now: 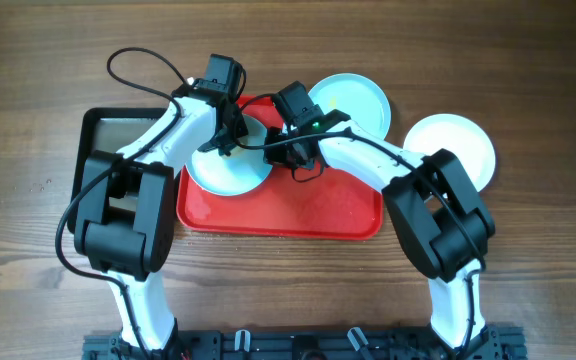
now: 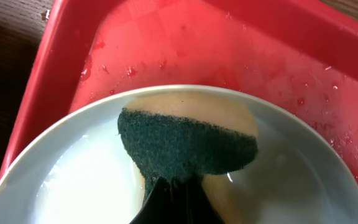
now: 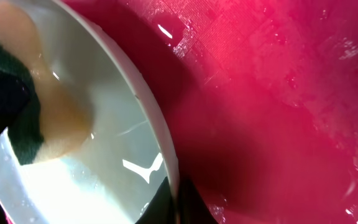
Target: Clean dirty plates on tray and stack at the side
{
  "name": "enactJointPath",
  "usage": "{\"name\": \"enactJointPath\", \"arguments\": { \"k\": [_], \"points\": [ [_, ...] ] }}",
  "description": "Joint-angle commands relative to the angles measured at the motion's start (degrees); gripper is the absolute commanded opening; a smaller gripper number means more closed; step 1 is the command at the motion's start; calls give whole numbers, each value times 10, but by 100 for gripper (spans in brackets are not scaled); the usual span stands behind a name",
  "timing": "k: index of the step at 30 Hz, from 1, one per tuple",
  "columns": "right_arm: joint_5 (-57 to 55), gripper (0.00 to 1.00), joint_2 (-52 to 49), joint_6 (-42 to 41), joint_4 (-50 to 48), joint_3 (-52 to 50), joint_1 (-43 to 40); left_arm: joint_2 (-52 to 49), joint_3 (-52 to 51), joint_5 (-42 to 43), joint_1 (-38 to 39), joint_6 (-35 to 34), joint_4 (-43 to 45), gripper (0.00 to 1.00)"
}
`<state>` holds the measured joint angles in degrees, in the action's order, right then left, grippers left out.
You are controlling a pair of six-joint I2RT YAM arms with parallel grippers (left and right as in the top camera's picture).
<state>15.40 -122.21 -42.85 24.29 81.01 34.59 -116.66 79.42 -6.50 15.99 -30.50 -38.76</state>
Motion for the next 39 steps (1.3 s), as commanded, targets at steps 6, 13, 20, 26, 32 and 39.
{"name": "enactJointPath", "arguments": {
  "k": [6,13,20,26,32,39],
  "points": [
    [42,4,-35,-12,-9,4,-7,-15,-15,217,6,271,-129,4],
    [76,4,-35,-10,-7,3,-16,-15,-15,214,3,408,-196,4],
    [142,4,-48,-8,-7,-1,-37,-15,-15,-37,-71,86,-114,4],
    [166,4,-58,-8,-14,-1,-45,-15,-15,-84,-88,53,-122,4],
    [166,4,-58,-7,-15,-1,-45,-15,-15,276,-48,341,-162,4],
    [167,4,-58,-6,-15,-1,-45,-15,-15,380,-26,428,-145,4]
  ]
}}
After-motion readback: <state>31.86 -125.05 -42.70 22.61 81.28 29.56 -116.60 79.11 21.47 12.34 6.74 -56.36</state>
